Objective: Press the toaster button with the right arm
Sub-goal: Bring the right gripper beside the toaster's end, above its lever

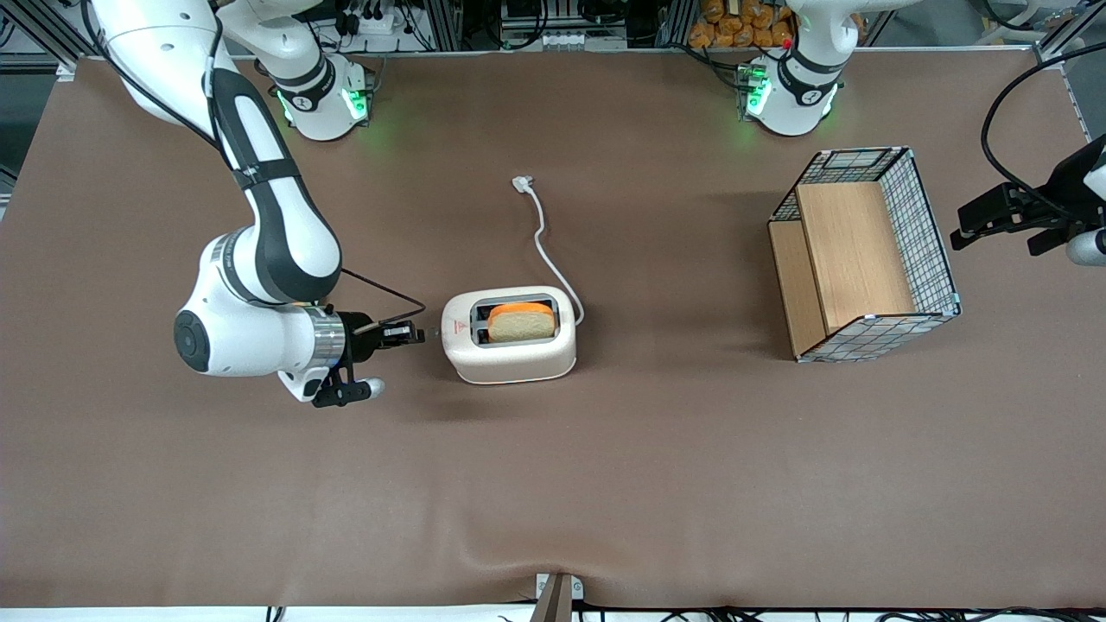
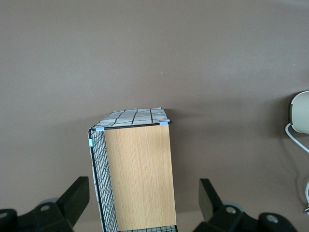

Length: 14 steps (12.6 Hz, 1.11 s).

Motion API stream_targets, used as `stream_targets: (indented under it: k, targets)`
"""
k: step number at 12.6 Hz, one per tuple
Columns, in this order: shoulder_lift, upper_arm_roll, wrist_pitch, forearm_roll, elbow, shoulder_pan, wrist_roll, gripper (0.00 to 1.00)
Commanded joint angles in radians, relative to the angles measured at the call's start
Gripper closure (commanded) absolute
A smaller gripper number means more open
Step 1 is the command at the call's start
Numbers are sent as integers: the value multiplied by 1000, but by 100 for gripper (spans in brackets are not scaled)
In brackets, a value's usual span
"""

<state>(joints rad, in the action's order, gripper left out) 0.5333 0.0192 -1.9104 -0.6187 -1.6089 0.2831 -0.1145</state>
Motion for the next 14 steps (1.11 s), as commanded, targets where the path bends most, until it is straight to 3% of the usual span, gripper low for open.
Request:
stream_targets:
  k: [1,14]
  targets:
    - [-4,4,-21,-32,-26,4,-30,100]
    - [7,4,-24,-45,-29,18,-27,100]
